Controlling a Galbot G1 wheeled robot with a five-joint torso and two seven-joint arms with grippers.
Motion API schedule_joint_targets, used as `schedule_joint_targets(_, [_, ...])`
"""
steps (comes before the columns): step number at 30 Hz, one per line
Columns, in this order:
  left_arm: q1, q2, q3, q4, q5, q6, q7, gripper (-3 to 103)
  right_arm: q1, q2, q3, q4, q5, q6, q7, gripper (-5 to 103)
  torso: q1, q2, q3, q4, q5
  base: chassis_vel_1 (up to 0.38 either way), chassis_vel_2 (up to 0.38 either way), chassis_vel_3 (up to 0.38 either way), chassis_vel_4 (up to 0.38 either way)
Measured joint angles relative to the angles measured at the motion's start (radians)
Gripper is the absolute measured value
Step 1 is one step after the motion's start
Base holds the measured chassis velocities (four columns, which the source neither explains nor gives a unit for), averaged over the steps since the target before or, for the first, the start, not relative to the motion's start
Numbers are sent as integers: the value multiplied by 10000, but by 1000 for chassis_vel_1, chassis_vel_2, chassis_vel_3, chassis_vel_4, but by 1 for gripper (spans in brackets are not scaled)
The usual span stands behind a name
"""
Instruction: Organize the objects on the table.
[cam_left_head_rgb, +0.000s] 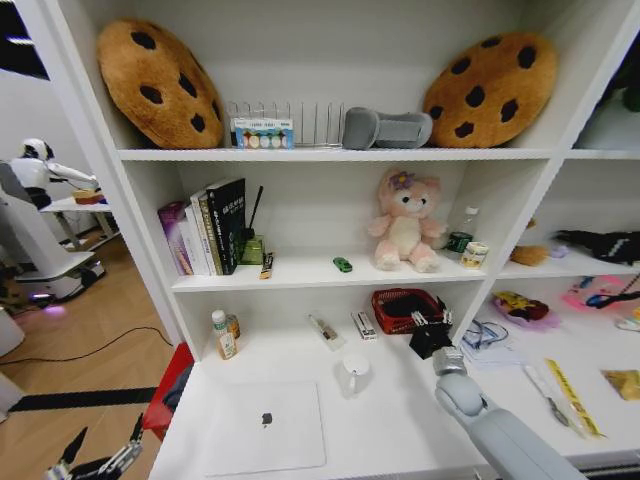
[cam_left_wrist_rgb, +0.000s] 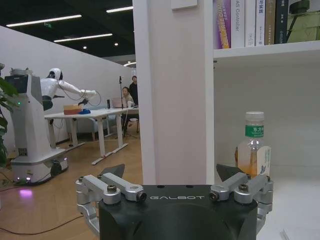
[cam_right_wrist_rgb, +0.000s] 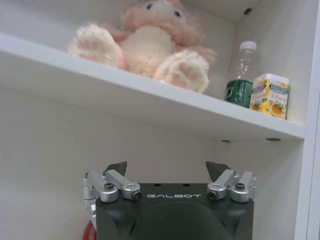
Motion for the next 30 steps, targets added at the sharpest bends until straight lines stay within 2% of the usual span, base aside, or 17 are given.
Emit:
schedule_joint_targets(2, [0, 0, 0, 0, 0, 0, 1, 100, -981, -24, 466, 807, -149, -62, 15, 97, 0, -1, 0, -1, 2, 0, 0, 0, 0])
schedule_joint_targets(6, [0, 0, 0, 0, 0, 0, 2, 100, -2029, 124, 1085, 1388, -374, -47, -7, 100, 0, 0, -1, -1, 0, 0, 0, 0, 0])
schedule_joint_targets(9, [0, -1, 0, 1, 0, 0, 0, 100, -2652, 324, 1464, 1456, -563, 306, -216, 100, -1, 0, -1, -2, 0, 0, 0, 0, 0])
schedule_joint_targets(10, [0, 0, 0, 0, 0, 0, 1, 100, -3133, 520, 1737, 1332, -659, 813, -501, 100, -1, 0, -1, -1, 2, 0, 0, 0, 0])
schedule_joint_targets(13, [0, -1, 0, 0, 0, -1, 1, 100, -3624, 714, 1982, 1149, -665, 1219, -747, 100, 0, 1, -1, -1, 3, 0, 0, 0, 0])
schedule_joint_targets(15, [0, 0, -1, 1, 0, 0, 1, 100, -4463, 964, 2317, 882, -261, 1457, -998, 100, -1, 0, -1, -2, 3, 0, 0, 0, 0])
schedule_joint_targets(17, [0, 0, -1, 0, 0, -1, 1, 100, -5045, 1022, 2515, 636, 266, 1353, -1047, 100, -1, 0, -1, -4, 3, 0, 0, 0, 0])
schedule_joint_targets(22, [0, 0, 0, 0, 0, 0, 0, 100, -5209, 880, 2755, 458, 1029, 1034, -1093, 100, -1, 1, 0, -2, 2, 0, 0, 0, 0])
schedule_joint_targets(27, [0, 0, 0, 1, 0, 0, 1, 100, -5162, 544, 2794, 587, 2089, 104, -1090, 100, 1, 0, 1, -1, 3, 0, 0, 0, 0])
schedule_joint_targets(28, [-1, 0, -1, 0, 0, 0, 1, 100, -5073, 396, 2763, 610, 2589, -426, -1067, 100, 1, 0, 1, -2, 2, 0, 0, 0, 0])
schedule_joint_targets(30, [-1, 0, 0, 1, 0, 0, 1, 100, -5010, 338, 2748, 607, 2803, -638, -1048, 100, 1, 0, 0, -2, 2, 0, 0, 0, 0])
